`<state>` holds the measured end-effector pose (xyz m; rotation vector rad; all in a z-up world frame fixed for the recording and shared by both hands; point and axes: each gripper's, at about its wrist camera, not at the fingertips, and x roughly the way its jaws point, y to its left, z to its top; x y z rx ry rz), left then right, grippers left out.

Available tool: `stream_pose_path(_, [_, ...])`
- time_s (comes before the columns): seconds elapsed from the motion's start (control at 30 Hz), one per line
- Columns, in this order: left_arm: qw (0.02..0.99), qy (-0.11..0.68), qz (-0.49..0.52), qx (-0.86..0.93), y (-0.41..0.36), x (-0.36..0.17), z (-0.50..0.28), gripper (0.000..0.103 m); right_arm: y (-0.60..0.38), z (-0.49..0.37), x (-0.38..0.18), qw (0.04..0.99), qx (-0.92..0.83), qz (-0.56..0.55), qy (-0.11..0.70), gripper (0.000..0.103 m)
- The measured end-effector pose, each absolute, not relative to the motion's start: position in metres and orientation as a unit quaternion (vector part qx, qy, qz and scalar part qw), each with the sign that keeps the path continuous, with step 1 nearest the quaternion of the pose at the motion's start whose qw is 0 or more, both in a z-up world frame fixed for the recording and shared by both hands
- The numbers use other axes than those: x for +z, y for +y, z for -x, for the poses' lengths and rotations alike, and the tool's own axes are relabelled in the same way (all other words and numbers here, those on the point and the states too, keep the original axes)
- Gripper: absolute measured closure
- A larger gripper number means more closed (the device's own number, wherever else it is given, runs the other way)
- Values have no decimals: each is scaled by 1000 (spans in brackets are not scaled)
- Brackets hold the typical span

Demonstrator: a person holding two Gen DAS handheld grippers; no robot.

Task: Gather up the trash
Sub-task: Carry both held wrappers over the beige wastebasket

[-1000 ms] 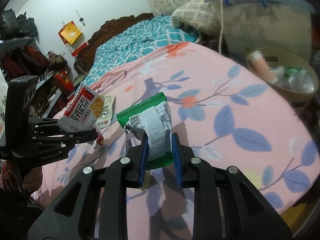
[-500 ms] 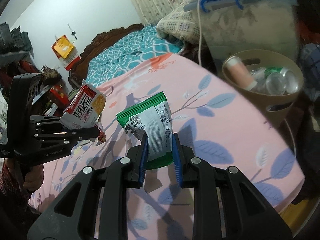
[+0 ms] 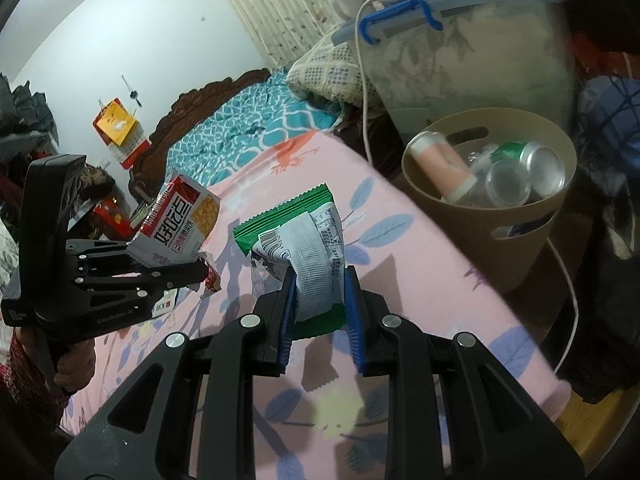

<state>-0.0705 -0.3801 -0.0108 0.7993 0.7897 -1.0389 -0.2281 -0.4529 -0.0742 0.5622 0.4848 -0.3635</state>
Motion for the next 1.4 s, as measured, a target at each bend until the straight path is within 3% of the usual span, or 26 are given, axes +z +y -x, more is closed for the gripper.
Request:
stream_pose_path(0.93, [699,326,-365,-522,-534,14,78,90,-573,271,-45,893,-297,-304,149,77])
stream_pose_path(1.4, [631,388,-329,-585,-634,-21,85,89,-653,240,-63,860,-326,-324,220,77])
